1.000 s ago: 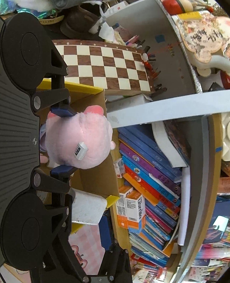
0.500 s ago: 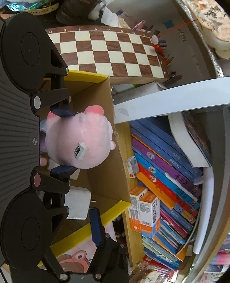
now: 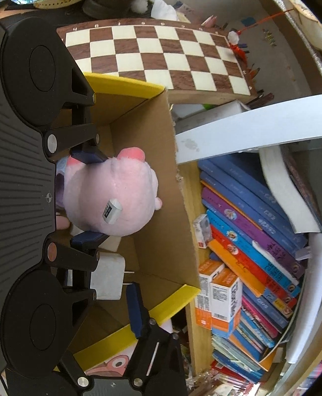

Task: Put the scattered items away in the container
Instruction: 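Bring the held plush pig and charger over the open yellow box, then lower into the box and open the left gripper releasing the pig while the right releases the charger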

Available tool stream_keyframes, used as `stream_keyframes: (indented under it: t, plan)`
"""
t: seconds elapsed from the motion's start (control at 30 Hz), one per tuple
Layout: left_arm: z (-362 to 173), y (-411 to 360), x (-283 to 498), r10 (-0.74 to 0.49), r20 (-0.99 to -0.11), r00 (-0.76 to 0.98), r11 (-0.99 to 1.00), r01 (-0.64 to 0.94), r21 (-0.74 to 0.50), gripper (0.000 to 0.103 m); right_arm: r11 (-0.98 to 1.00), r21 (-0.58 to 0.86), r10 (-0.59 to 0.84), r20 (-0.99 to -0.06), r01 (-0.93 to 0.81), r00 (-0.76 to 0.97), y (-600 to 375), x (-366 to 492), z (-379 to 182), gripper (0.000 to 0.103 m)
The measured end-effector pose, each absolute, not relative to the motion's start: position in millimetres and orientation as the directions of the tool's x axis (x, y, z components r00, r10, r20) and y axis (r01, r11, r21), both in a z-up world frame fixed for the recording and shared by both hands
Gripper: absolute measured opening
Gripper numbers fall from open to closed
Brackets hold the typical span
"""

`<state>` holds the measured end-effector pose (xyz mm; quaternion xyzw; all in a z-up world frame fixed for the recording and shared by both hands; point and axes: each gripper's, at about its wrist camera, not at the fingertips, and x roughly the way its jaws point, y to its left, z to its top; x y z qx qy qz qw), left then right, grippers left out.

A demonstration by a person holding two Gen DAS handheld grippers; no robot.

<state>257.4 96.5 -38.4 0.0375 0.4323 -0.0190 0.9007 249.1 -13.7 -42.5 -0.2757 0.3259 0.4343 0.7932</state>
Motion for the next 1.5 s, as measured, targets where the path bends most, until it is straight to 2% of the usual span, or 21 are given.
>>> stream_keyframes:
  t: [0.57,0.8,1.03,1.5]
  plan:
    - [-42.6,94.9,265.3,-0.004,-0.8,0.6,0.996,0.075,0.052,0.062,0.415,-0.159,0.496,-0.786,-0.896,0.369,-1.3,248.4,-46.4,0.065]
    - [-42.8,93.3,262.3,0.031,-0.798,0.602,0.993,0.072,0.093,0.077,0.393,-0.16,0.489,-0.798,-0.905,0.353,2.2,248.9,-47.0,0.065]
    - [-34.5,94.5,251.4,0.031,-0.779,0.626,0.994,0.066,0.092,0.083,0.392,-0.164,0.482,-0.802,-0.905,0.353,3.1,250.0,-47.1,0.065]
    - [-23.4,97.6,244.5,0.05,-0.755,0.654,0.994,0.042,0.101,0.084,0.37,-0.278,0.409,-0.808,-0.886,0.424,11.9,263.2,-52.7,0.065]
